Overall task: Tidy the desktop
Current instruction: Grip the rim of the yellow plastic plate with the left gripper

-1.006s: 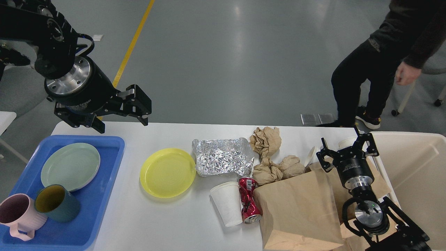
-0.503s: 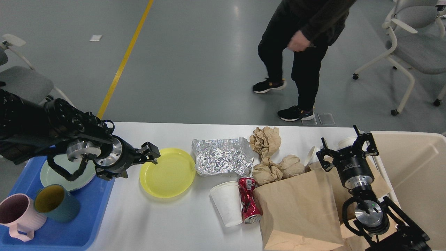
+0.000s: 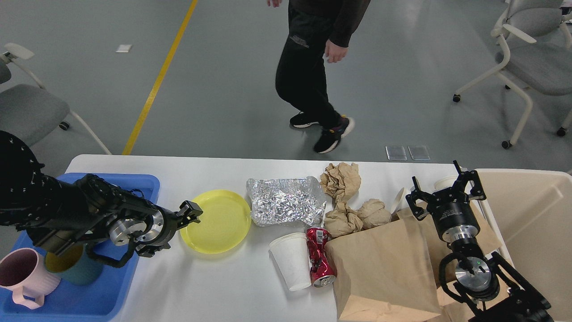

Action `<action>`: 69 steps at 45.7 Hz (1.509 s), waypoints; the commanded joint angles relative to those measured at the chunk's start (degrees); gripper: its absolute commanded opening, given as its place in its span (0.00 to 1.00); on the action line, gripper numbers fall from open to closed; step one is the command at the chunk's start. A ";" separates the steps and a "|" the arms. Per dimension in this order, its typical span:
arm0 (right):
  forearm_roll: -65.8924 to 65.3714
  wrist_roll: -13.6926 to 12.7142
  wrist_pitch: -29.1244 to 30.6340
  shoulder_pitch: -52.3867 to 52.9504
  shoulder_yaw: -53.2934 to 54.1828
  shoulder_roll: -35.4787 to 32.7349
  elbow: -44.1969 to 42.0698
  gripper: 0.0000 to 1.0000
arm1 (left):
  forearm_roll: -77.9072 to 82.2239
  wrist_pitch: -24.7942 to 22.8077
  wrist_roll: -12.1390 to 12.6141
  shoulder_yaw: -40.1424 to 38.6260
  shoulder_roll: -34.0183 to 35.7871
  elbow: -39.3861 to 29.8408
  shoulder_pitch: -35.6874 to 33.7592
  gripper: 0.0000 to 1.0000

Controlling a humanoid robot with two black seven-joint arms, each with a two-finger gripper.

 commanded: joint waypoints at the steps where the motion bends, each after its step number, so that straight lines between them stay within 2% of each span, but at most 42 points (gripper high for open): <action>1: 0.00 0.00 0.00 0.00 0.00 0.02 0.00 1.00 | 0.09 0.05 0.28 -2.91 0.06 2.60 3.85 0.94; 15: 0.00 0.00 0.00 0.00 0.00 0.02 0.00 1.00 | 0.09 0.05 -0.60 -3.97 -1.35 5.15 6.23 0.91; 22: 0.00 0.00 0.00 0.00 0.00 0.02 0.00 1.00 | 0.27 0.05 -0.60 -4.85 -1.44 5.77 6.93 0.81; 39: 0.00 0.00 0.00 0.00 0.00 0.02 0.00 1.00 | 0.71 0.05 -0.43 -4.94 -1.44 5.94 7.72 0.42; 57: 0.00 0.00 0.00 0.00 0.00 0.02 0.00 1.00 | 0.62 -0.57 0.10 -4.85 -1.44 5.86 8.25 0.13; 61: 0.00 0.00 0.00 0.00 0.00 0.02 0.00 1.00 | 0.62 -0.92 0.37 -4.76 -1.35 5.59 8.16 0.00; 69: 0.00 0.00 0.00 0.00 0.00 0.02 0.00 1.00 | 0.62 -2.41 0.89 -4.50 -0.74 5.07 7.81 0.00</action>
